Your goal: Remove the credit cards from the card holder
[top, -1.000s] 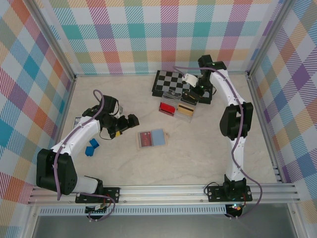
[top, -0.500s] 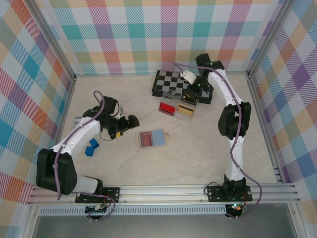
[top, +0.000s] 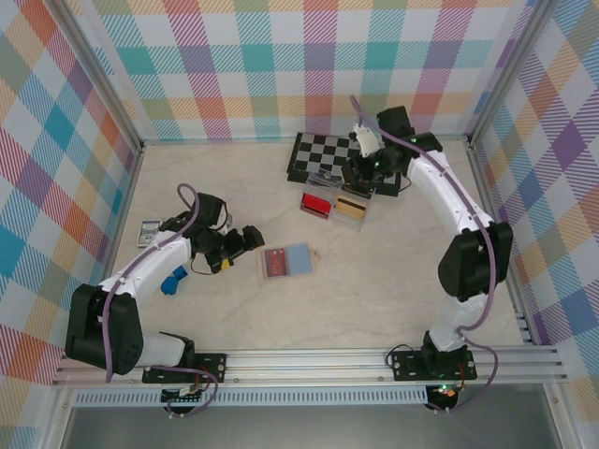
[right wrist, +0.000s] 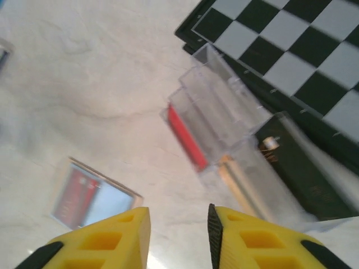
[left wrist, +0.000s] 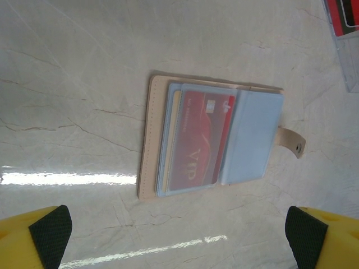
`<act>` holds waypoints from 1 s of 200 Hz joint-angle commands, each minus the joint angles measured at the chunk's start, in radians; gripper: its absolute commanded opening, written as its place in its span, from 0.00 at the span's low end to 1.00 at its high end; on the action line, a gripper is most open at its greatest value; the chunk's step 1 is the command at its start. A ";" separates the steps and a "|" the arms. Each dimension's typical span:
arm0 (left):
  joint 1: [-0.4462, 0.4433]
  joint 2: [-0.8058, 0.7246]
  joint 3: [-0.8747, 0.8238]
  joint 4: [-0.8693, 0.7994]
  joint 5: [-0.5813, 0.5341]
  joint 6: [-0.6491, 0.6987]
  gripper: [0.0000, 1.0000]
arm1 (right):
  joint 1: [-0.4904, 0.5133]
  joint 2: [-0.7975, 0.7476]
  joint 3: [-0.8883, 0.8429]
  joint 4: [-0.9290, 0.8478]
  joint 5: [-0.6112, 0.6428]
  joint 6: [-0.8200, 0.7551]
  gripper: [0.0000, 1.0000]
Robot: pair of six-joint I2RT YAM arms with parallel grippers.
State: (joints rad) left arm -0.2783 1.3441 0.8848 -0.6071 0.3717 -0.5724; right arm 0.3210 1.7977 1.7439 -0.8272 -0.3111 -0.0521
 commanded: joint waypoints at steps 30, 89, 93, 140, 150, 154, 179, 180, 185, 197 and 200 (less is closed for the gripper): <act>-0.015 0.016 -0.052 0.090 -0.040 -0.053 1.00 | 0.142 -0.175 -0.337 0.207 0.073 0.389 0.45; 0.041 -0.021 -0.076 0.080 -0.114 -0.075 1.00 | 0.444 -0.108 -0.393 0.221 0.245 0.494 0.57; 0.049 -0.027 -0.079 0.077 -0.115 -0.076 1.00 | 0.462 -0.094 -0.385 0.220 0.250 0.496 0.58; 0.109 -0.086 -0.108 0.051 -0.126 -0.078 1.00 | 0.560 0.070 -0.289 0.194 0.303 0.554 0.61; 0.115 -0.094 -0.113 0.049 -0.126 -0.079 1.00 | 0.569 0.101 -0.265 0.181 0.310 0.554 0.61; 0.117 -0.097 -0.115 0.049 -0.126 -0.078 1.00 | 0.571 0.115 -0.254 0.174 0.314 0.555 0.61; 0.123 -0.102 -0.121 0.054 -0.130 -0.082 1.00 | 0.587 0.202 -0.190 0.129 0.328 0.540 0.59; 0.123 -0.102 -0.121 0.054 -0.130 -0.082 1.00 | 0.587 0.205 -0.189 0.128 0.329 0.538 0.59; 0.123 -0.098 -0.122 0.055 -0.130 -0.082 1.00 | 0.589 0.216 -0.184 0.126 0.328 0.533 0.59; 0.124 -0.093 -0.122 0.061 -0.125 -0.082 1.00 | 0.589 0.239 -0.170 0.119 0.337 0.530 0.59; 0.124 -0.092 -0.122 0.064 -0.123 -0.083 1.00 | 0.589 0.246 -0.162 0.112 0.340 0.531 0.59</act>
State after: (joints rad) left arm -0.1730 1.2591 0.7792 -0.5400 0.2520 -0.6403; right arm 0.8989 2.0048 1.5322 -0.6601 -0.0021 0.4755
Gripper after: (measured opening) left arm 0.999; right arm 0.594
